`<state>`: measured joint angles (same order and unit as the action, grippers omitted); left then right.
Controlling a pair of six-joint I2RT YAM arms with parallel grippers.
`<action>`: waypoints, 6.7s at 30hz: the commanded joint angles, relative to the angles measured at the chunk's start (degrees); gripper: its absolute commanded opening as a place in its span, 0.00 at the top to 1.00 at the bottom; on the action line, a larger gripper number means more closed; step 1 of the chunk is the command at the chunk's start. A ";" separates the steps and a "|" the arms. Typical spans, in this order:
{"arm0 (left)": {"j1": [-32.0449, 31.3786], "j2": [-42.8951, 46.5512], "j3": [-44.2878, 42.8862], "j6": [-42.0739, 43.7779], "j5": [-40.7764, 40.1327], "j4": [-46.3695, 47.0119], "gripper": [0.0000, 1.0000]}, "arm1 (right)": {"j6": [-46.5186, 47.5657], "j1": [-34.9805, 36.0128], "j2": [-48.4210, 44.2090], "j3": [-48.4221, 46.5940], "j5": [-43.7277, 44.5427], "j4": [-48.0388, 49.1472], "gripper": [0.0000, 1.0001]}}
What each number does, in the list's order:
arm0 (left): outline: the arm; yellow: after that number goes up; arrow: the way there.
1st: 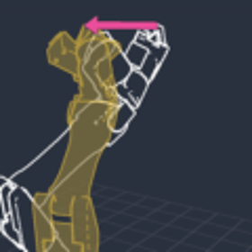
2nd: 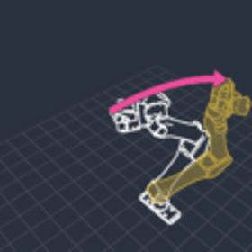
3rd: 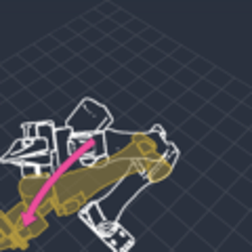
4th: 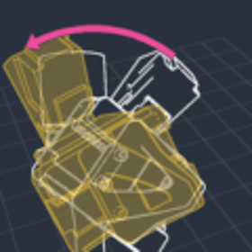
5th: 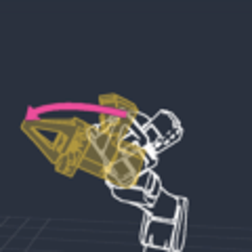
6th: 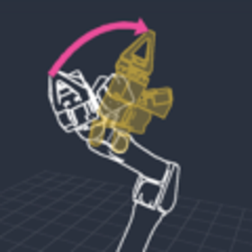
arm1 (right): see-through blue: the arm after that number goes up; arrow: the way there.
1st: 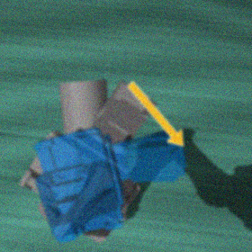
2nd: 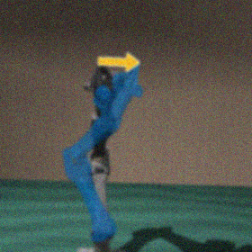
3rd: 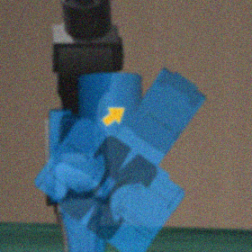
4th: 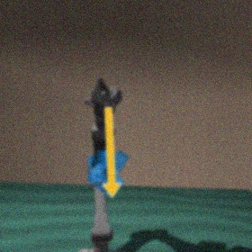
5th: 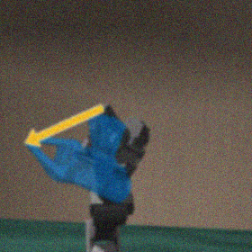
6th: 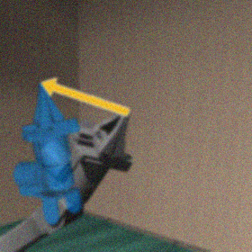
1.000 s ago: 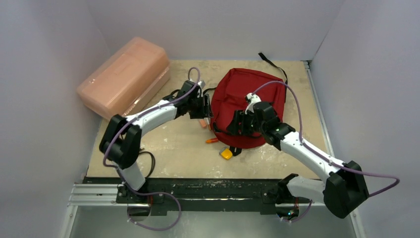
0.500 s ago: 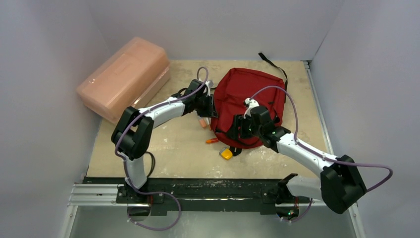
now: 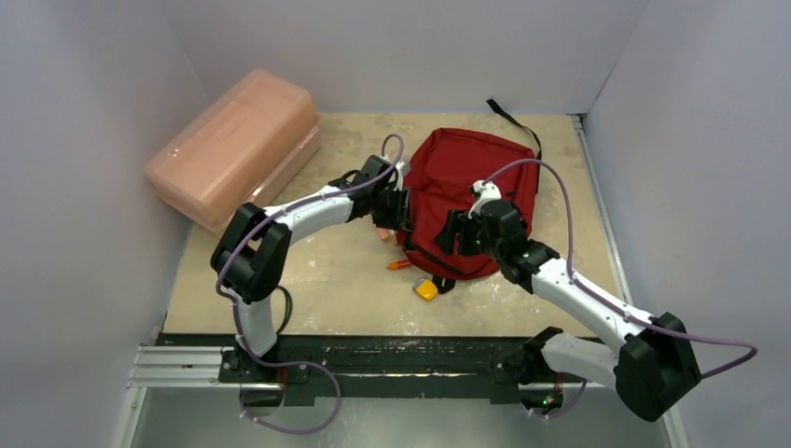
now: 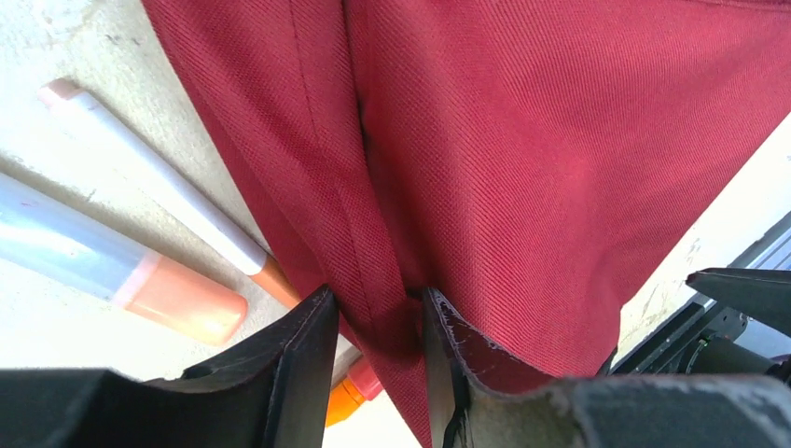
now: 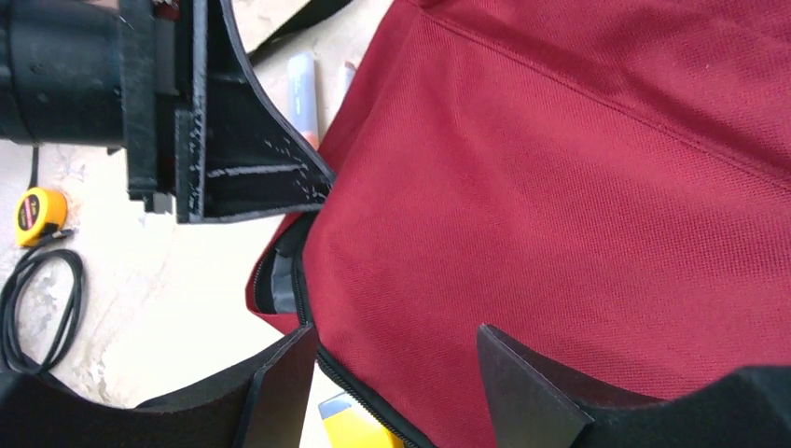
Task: Pack the student bag
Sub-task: Zip the student bag at the center of the board.
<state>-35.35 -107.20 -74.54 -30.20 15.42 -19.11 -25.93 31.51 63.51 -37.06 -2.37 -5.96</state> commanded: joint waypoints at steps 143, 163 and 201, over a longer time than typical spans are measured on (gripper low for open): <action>4.02 -9.63 -7.40 -11.98 1.28 15.08 0.65 | -9.74 -2.65 22.00 -15.34 -19.06 10.15 1.00; 10.42 -12.26 -13.80 -10.67 3.54 22.81 0.99 | -5.25 1.31 -1.24 -1.74 -9.36 -16.52 1.00; -4.49 12.78 10.00 -43.61 -1.39 6.32 0.50 | 0.58 0.65 3.25 -11.11 -9.00 -8.99 1.00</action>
<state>-39.55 -96.90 -66.22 -68.97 15.79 -12.58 -26.81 32.29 66.89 -46.28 -11.29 -16.88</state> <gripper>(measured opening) 0.496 0.011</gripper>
